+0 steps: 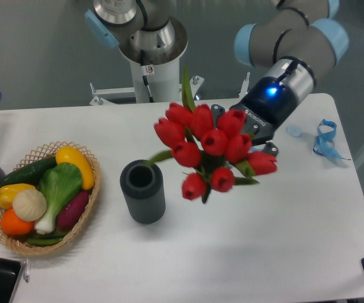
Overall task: Insert the flowers into the vase
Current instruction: 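Carry the tulip bouquet over the dark grey vase and lower stems in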
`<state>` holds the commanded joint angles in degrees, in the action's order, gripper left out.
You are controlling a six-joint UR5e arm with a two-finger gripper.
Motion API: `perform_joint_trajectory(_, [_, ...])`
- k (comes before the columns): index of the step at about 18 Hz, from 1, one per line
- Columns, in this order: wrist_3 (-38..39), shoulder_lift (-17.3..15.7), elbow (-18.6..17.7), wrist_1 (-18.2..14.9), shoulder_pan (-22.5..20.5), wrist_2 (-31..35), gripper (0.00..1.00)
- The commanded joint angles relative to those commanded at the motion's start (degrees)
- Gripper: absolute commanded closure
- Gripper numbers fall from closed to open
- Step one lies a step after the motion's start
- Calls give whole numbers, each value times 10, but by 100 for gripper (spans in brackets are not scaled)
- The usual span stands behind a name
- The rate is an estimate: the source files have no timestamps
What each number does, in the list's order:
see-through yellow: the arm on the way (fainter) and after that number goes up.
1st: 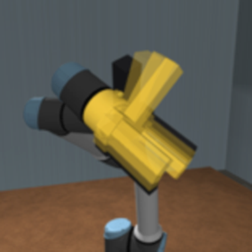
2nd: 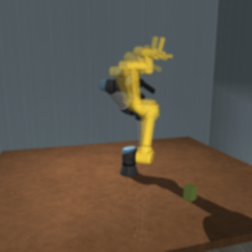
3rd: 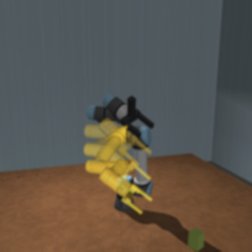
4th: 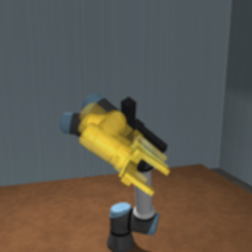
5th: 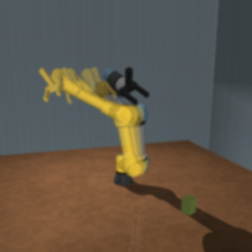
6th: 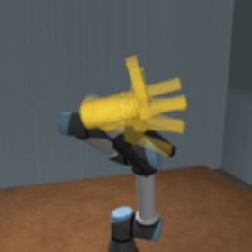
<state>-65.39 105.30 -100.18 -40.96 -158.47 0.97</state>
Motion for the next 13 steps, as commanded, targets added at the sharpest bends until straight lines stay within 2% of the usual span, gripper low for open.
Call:
perform_joint_trajectory(6, [-8, -31, -42, 0, 18, 1, 80])
perform_joint_trajectory(10, [-18, -35, -62, 0, 44, 1, 80])
perform_joint_trajectory(13, [-20, -43, -82, 0, 47, 1, 80])
